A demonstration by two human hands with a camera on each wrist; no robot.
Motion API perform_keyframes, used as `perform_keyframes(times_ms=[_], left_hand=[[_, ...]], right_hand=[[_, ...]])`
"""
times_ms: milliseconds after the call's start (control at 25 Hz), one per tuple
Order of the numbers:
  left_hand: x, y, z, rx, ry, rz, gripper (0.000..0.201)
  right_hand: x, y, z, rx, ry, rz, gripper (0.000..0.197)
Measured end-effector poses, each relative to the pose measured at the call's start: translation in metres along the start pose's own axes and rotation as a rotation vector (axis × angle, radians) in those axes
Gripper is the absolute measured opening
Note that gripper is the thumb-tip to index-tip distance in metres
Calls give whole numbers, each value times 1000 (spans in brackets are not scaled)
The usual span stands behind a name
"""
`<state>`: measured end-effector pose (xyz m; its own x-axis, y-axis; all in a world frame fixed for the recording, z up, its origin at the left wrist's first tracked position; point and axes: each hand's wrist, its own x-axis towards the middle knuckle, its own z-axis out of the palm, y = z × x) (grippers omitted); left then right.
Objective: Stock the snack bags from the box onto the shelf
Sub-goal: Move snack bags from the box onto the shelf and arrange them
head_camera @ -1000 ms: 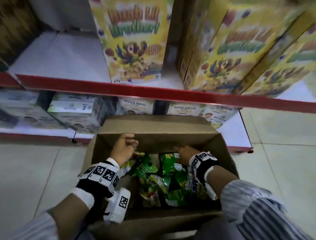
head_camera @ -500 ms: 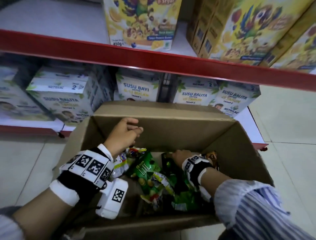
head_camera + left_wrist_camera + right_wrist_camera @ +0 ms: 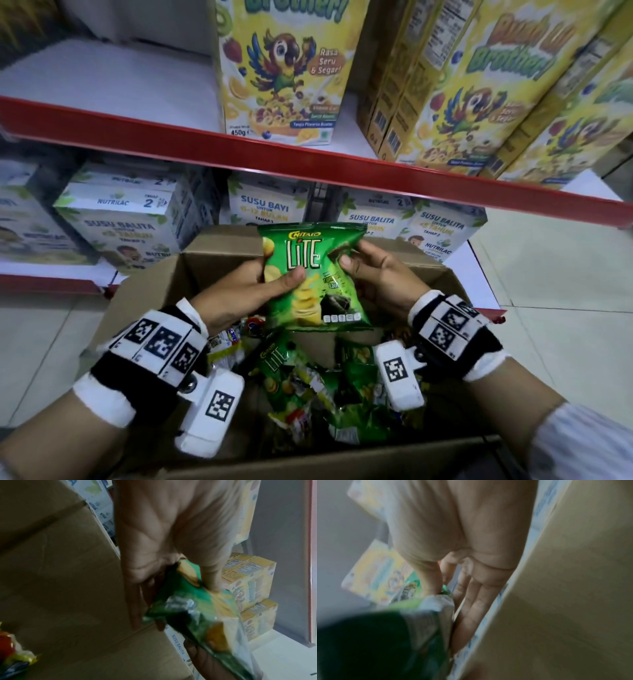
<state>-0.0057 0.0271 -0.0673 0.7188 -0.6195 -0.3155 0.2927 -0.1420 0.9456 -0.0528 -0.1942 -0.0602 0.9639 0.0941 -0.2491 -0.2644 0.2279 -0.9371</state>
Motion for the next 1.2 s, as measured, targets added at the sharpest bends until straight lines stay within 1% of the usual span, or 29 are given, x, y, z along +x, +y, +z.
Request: perform_keyframes(times_ms=[40, 80, 120, 160, 200, 240, 280, 320, 360, 400, 440, 480, 520, 560, 600, 680, 720, 800, 880, 960, 1000, 1040, 1080, 1120, 1160, 1200], left_hand=[[0, -1, -3, -30, 27, 31, 66], [-1, -2, -9, -43, 83, 51, 57], [-1, -3, -18, -36, 156, 65, 55], [-2, -4, -26, -13, 221, 81, 55], [-3, -6, -35, 18, 275, 95, 59], [-5, -7, -42, 49, 319, 95, 62], [-6, -9, -47, 63, 352, 85, 63], [-7, -11, -51, 62, 376, 77, 61], [-9, -13, -53, 51, 386, 78, 56], [-10, -13, -55, 40, 391, 85, 51], [-10, -14, -56, 30, 397, 93, 49], [-10, -14, -56, 23, 404, 102, 50], [-9, -13, -58, 4, 418, 115, 54], [-8, -11, -58, -31, 434, 128, 57], [-7, -9, -58, -72, 444, 143, 57], [-3, -4, -57, -127, 456, 189, 51], [-2, -2, -56, -139, 463, 211, 48], [0, 0, -56, -137, 501, 248, 43], [2, 2, -54, -144, 542, 288, 40], [3, 2, -51, -162, 550, 324, 40], [4, 1, -49, -168, 542, 328, 44], [5, 1, -46, -174, 529, 324, 48], [6, 0, -44, -177, 516, 318, 53], [7, -1, -41, -166, 510, 311, 56], [8, -2, -38, -151, 507, 309, 57], [8, -3, -33, -150, 501, 309, 54]], right_hand=[[5, 5, 4, 20, -8, 28, 29], [11, 12, 6, 38, -12, 62, 25], [15, 22, 7, 29, -24, 100, 19], [20, 33, 5, -43, -45, 150, 15], [24, 48, 3, -197, -82, 215, 18], [28, 65, 0, -424, -142, 290, 26], [34, 83, -3, -688, -230, 364, 39], [40, 100, -5, -945, -347, 442, 53], [44, 115, -5, -1147, -482, 529, 64], [47, 127, -4, -1269, -610, 599, 73], [50, 138, -3, -1331, -727, 631, 78], [51, 146, -3, -1356, -822, 629, 77], [51, 152, -1, -1369, -868, 608, 71], [50, 155, 0, -1384, -852, 567, 61], [48, 155, 0, -1390, -782, 514, 50], [43, 144, -3, -1303, -574, 437, 35], [41, 132, -5, -1231, -497, 404, 31], [32, 100, -8, -1052, -400, 298, 20], [17, 57, -5, -808, -305, 168, 13], [3, 21, 4, -506, -180, 42, 21], [-3, 6, 11, -351, -91, -18, 19], [-7, -7, 19, -230, 9, -78, 16], [-9, -17, 25, -158, 98, -117, 21], [-9, -25, 31, -102, 160, -126, 30], [-9, -30, 36, -49, 185, -113, 40], [-9, -33, 42, 21, 181, -94, 46]])
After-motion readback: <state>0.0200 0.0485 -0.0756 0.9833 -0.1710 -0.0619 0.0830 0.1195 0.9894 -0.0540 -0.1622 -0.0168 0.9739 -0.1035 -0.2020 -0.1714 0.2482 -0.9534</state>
